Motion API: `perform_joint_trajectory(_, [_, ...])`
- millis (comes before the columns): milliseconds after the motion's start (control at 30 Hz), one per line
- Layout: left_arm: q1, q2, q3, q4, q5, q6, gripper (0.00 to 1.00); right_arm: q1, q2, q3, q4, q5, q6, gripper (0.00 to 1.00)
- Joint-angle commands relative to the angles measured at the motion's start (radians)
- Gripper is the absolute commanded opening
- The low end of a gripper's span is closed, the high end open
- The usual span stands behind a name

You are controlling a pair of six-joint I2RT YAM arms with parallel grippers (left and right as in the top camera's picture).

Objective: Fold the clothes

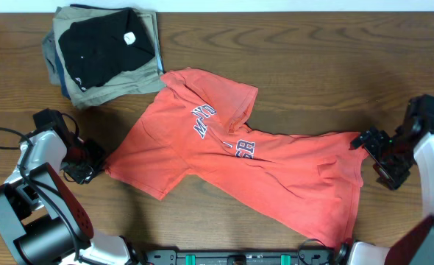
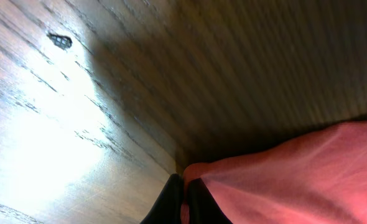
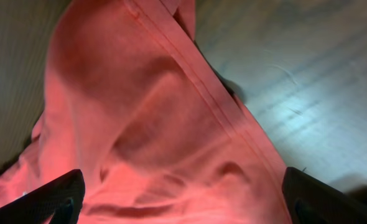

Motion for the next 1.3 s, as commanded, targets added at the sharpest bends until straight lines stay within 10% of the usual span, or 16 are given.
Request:
perform_joint_trajectory(0, [0.001, -0.017, -0.004, 0.003, -0.002, 0.008, 0.06, 0.025, 0.082, -0.007, 0.034, -0.053, -0.009, 0.99])
perform_joint_trajectory(400, [0.001, -0.017, -0.004, 0.008, -0.002, 0.008, 0.06, 0.094, 0.259, -0.007, 0.229, -0.123, -0.034, 0.88])
perform_joint_trajectory(800, [-0.012, -0.017, -0.006, 0.009, -0.003, 0.009, 0.06, 0.134, 0.314, 0.013, 0.351, -0.122, 0.021, 0.01])
perform_joint_trajectory(1267, [-0.109, -0.017, -0.006, 0.031, -0.006, 0.036, 0.06, 0.134, 0.314, 0.504, 0.277, -0.004, 0.04, 0.01])
